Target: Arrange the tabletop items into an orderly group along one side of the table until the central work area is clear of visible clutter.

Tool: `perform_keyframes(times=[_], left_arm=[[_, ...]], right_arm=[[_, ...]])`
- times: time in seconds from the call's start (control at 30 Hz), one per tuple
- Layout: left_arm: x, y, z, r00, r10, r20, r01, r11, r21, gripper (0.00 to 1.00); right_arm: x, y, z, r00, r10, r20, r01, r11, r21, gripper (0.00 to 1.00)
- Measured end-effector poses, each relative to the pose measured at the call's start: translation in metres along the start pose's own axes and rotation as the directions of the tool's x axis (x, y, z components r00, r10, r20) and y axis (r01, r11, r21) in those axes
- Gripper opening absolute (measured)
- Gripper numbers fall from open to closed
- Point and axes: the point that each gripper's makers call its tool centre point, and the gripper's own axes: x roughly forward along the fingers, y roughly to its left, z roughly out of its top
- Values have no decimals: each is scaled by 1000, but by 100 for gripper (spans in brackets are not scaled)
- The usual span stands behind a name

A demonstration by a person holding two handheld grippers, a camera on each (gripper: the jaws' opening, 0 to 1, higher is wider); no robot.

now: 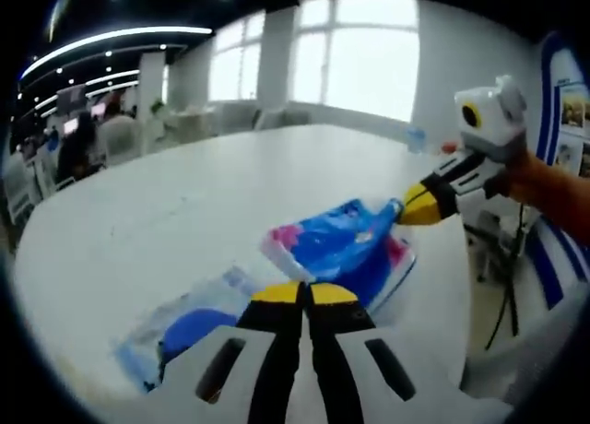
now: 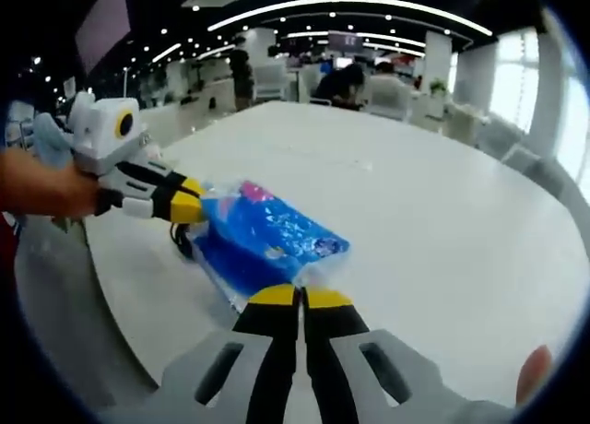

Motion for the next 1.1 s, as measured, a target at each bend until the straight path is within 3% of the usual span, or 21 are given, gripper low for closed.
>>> perform_keyframes(times=[0.27,0.63,1.1], left_arm=[[23,0,17,1000,0,-11,0,1000,31,0],[53,3,21,999,15,-40,-14,1000,19,0],[86,9,5,995,35,-98,-37,999,-24,0]], right_arm=[[1,-28,6,1000,-20,10,20,1000,-2,1],[19,-63,4,1000,-16,-8,15,1000,-14,1],[52,-96,-6,997,0,-78,-4,999,-54,2]])
